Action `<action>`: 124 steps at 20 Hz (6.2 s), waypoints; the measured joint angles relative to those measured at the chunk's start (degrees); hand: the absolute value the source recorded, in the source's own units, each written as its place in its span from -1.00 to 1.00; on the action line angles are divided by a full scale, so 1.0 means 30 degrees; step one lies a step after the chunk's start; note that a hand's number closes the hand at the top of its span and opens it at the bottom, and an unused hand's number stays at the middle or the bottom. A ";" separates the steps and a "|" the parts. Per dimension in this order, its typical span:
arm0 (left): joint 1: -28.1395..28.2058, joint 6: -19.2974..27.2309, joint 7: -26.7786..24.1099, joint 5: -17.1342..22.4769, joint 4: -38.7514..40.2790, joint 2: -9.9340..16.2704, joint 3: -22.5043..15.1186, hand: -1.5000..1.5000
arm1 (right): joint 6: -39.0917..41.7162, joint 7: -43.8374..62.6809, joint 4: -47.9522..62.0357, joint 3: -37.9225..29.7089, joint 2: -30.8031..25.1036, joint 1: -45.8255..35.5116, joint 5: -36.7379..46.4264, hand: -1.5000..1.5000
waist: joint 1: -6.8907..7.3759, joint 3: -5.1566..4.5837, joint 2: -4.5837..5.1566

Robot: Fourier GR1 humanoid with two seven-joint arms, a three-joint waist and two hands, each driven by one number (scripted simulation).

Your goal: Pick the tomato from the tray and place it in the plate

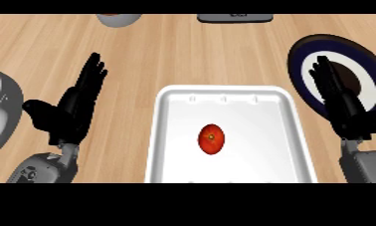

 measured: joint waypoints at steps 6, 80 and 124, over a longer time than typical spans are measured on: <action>0.0447 -0.0278 0.0308 -0.0401 0.1200 0.0365 -0.0260 0.00 | 0.5408 0.1266 -0.1961 0.3867 0.1089 -0.2268 -0.1605 1.00 | 0.1550 0.0061 0.0456; 0.3017 -0.2418 0.1550 -0.4300 0.2725 -0.2584 0.2650 0.00 | 0.9585 -0.9397 0.4546 1.2078 0.3269 -0.9411 2.2876 1.00 | 0.0444 0.0033 0.0309; 0.2732 -0.3272 0.2171 -0.5671 0.2576 -0.3740 0.3678 0.00 | -0.2206 0.4904 -0.0909 -0.5560 -0.0363 -0.4618 2.3507 1.00 | 0.0465 0.0064 0.0370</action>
